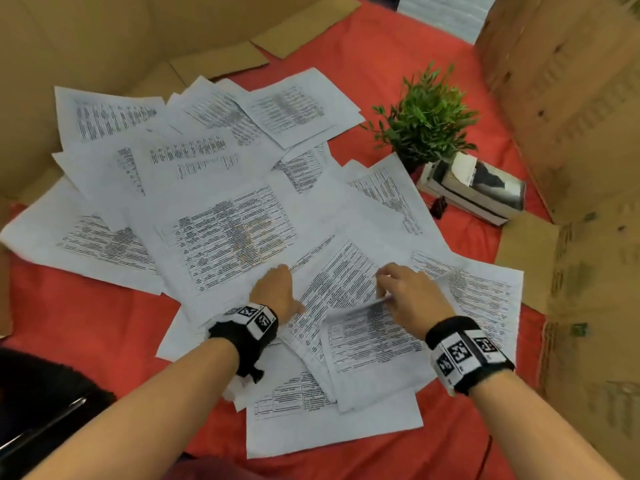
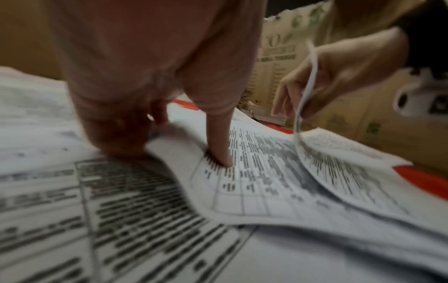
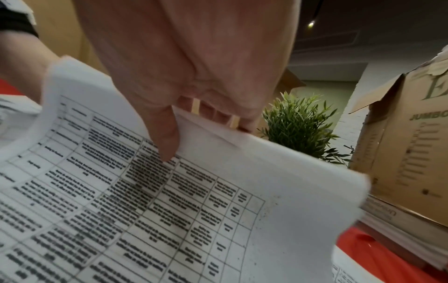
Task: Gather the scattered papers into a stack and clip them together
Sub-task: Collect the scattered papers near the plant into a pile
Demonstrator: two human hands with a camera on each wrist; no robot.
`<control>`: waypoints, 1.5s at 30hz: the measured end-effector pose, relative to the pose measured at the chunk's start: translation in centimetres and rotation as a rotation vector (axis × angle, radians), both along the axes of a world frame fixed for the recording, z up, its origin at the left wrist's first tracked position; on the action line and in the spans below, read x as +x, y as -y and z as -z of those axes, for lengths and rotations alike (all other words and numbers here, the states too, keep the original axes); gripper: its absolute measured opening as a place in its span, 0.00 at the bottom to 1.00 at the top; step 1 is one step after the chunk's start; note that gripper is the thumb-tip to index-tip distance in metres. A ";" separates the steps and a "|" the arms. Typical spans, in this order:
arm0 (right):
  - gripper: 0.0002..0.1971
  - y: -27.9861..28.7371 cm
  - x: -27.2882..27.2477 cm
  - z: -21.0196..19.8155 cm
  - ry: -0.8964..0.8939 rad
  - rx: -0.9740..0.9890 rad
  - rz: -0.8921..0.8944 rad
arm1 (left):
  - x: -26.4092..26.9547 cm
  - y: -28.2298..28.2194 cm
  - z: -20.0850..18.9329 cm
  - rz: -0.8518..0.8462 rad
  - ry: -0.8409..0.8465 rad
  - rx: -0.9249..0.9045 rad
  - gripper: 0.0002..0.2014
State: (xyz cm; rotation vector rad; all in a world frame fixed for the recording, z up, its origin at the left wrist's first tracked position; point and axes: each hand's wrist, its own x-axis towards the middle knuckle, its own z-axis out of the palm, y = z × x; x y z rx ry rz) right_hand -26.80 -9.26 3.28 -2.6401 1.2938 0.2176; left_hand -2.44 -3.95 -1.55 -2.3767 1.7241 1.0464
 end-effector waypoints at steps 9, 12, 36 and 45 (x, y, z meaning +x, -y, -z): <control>0.09 1.1 -0.9 -2.3 0.090 -0.285 -0.160 | -0.2 1.9 -3.1 0.396 -0.119 -0.329 0.22; 0.09 1.6 -2.0 -2.1 0.148 -0.332 -0.090 | 0.5 2.7 -3.1 0.205 -0.303 -0.252 0.38; 0.20 3.8 -0.7 -4.7 0.159 0.246 0.061 | 0.6 5.0 -6.2 0.294 -0.208 -0.656 0.25; 0.24 4.5 1.5 -3.0 0.194 0.304 0.220 | 3.9 6.3 -4.9 -0.222 -0.431 -0.542 0.15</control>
